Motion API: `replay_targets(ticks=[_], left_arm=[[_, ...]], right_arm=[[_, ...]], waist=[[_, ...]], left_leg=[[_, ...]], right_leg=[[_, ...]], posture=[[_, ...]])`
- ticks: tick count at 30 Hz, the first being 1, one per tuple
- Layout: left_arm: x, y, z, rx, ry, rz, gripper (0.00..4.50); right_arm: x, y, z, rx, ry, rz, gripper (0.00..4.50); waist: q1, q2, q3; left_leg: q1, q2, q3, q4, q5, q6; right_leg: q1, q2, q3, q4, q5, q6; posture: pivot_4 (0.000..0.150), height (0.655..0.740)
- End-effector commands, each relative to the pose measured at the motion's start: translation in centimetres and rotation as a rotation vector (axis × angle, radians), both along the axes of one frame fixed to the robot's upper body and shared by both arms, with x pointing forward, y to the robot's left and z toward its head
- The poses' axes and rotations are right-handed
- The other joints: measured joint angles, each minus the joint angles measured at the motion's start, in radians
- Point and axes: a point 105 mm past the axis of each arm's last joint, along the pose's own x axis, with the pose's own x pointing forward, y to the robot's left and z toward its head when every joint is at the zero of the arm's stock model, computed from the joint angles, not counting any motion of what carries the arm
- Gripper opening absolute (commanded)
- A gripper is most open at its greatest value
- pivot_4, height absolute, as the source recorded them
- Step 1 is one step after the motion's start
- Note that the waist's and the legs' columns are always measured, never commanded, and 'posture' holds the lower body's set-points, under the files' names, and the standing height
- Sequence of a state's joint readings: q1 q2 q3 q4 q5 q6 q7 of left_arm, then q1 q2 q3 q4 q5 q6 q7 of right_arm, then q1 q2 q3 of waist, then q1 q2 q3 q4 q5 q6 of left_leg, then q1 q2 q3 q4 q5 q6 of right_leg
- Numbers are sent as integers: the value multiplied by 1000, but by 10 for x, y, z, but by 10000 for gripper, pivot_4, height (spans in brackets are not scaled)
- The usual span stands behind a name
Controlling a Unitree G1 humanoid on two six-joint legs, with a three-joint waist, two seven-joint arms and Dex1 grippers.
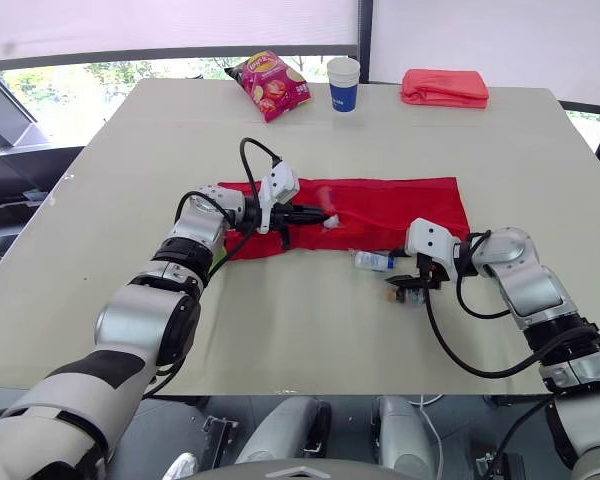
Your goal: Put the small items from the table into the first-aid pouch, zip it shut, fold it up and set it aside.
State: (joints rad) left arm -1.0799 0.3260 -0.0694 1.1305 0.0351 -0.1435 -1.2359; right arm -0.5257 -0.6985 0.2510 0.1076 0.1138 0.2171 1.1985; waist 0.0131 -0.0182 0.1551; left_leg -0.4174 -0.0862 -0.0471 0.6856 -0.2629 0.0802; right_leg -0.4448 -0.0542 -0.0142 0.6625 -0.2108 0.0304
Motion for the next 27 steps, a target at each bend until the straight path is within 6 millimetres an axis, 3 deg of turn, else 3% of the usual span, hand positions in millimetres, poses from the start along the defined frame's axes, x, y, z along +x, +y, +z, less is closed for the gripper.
replay_targets(ticks=[1,2,20,23,25,27], left_arm=[[2,0,10,-21,-35,-1,0],[2,-1,10,-21,-35,-1,0],[2,-3,11,-21,-38,-10,0],[2,-3,12,-20,-39,-12,0],[2,-4,12,-21,-40,-13,0],[2,-4,12,-20,-40,-13,0]], right_arm=[[0,4,3,-11,-21,14,8242],[2,6,3,-10,-27,13,3939],[7,14,14,23,-82,-2,3939],[3,14,10,7,-59,12,11175],[3,14,9,4,-62,11,19789],[2,15,8,4,-54,13,19789]], waist=[[0,0,0],[0,0,0],[-10,0,0],[-10,0,0],[-10,0,0],[-10,0,0]], left_leg=[[0,0,0,0,0,0],[0,0,0,0,0,0],[0,0,0,0,0,0],[0,0,0,0,0,0],[0,0,0,0,0,0],[0,0,0,0,0,0]], right_leg=[[0,0,0,0,0,0],[0,0,0,0,0,0],[0,0,0,0,0,0],[0,0,0,0,0,0],[0,0,0,0,0,0],[0,0,0,0,0,0]], posture=[[1500,7395],[1500,7395],[1500,7395],[1500,7395],[1500,7395],[1500,7395]])
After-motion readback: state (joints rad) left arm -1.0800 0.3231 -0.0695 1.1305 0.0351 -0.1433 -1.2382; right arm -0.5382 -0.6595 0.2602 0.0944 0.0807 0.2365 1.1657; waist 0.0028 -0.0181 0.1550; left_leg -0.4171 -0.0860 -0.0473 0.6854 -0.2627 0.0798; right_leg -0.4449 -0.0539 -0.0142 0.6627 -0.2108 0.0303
